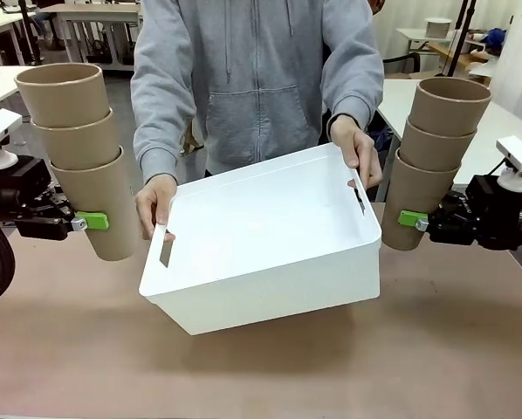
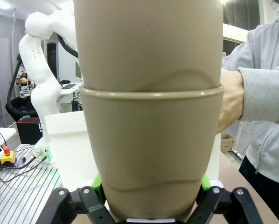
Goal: Stack the cups and store them in the basket.
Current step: Place the stack of Reusable plastic cups into the Pantry Basket.
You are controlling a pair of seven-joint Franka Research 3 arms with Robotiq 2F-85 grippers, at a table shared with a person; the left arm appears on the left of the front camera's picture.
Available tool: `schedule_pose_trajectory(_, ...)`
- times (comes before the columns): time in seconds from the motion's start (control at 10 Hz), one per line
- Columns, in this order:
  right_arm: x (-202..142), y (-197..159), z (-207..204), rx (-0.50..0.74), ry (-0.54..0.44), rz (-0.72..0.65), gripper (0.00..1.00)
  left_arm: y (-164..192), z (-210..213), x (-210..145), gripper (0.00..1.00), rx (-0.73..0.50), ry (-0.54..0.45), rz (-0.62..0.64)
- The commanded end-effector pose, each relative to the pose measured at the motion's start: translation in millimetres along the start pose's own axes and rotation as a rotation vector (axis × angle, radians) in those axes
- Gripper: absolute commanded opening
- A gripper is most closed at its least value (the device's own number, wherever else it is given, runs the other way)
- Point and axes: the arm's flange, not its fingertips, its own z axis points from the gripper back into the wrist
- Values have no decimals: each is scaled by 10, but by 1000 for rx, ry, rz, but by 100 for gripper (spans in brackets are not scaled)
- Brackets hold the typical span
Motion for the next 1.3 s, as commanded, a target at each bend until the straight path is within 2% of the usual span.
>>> schedule_pose_trajectory(0.0,35,1,-5,-1,-2,11,83,-15,15,54,85,3,-9,-1)
schedule_pose_trajectory(0.2,35,1,-5,-1,-2,11,83,0,0,0,85,0,0,0)
schedule_pose_trajectory(0.3,35,1,-5,-1,-2,11,83,-63,43,146,85,10,72,18)
schedule_pose_trajectory(0.6,35,1,-5,-1,-2,11,83,-286,-88,922,85,14,191,55)
schedule_pose_trajectory(0.7,35,1,-5,-1,-2,11,83,-271,-256,1132,85,25,276,61)
schedule_pose_trajectory(0.9,35,1,-5,-1,-2,11,83,-210,-645,1352,85,39,360,66)
schedule_pose_trajectory(1.2,35,1,-5,-1,-2,11,83,-61,-1275,1420,85,62,491,41)
